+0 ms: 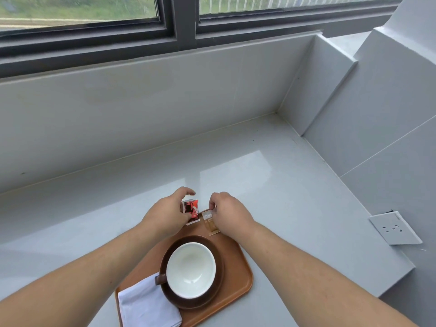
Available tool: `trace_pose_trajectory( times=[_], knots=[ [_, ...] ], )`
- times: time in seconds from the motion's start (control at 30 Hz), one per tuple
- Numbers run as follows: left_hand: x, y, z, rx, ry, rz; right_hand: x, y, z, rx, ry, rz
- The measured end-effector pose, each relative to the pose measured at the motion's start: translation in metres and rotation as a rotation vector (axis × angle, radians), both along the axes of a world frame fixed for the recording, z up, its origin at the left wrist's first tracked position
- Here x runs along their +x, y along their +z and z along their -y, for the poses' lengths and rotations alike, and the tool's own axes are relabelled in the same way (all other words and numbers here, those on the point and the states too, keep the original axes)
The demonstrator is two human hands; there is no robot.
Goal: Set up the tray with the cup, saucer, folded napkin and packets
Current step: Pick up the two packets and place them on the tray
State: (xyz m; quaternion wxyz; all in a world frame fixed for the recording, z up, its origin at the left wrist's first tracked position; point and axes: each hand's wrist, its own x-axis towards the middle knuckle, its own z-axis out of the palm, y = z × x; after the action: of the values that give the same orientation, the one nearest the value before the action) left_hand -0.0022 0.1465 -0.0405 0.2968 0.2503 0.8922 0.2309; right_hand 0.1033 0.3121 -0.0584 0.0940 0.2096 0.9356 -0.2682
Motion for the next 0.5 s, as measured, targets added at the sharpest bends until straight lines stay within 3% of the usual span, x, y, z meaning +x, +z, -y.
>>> trace_pose_trajectory(
  times=[0.2, 0.5],
  knots=[
    [0.004, -0.007, -0.008, -0.136, -0.025, 0.019, 0.011, -0.003, -0.007, 0.138, -0.003, -0.082],
    [-0.004, -0.016, -0.012, -0.286, -0.078, -0.067, 0.025, -0.01, -0.003, 0.178, 0.088, -0.006]
  ],
)
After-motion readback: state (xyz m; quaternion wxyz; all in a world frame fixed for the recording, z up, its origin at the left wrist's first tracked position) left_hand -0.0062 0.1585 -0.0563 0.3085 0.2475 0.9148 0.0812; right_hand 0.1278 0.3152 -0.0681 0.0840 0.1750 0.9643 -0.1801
